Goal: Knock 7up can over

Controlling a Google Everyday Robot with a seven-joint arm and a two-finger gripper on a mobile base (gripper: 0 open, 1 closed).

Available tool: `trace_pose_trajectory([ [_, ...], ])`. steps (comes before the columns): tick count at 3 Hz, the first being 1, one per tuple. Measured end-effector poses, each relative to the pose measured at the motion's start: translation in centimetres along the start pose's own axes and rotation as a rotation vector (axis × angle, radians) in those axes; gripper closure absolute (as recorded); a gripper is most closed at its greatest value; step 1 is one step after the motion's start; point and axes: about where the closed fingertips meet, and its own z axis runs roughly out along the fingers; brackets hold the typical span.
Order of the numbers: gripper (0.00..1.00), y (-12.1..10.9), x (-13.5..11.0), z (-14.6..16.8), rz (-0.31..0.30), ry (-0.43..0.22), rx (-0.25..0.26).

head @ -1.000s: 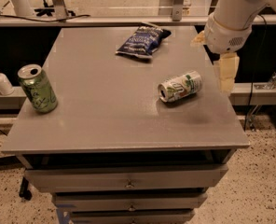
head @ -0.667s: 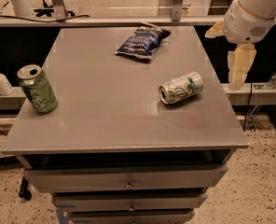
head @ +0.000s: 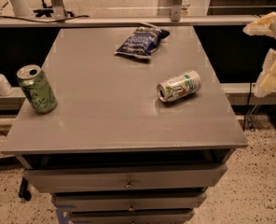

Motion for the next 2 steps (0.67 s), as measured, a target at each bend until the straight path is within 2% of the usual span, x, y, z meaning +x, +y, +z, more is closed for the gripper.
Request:
trace_pose_trajectory([
  [1,0.0,3.21,0.85,-1.77,0.13,-0.156,0.029],
  [2,0.0,3.85,0.44,-2.54,0.156,-0.215,0.032],
])
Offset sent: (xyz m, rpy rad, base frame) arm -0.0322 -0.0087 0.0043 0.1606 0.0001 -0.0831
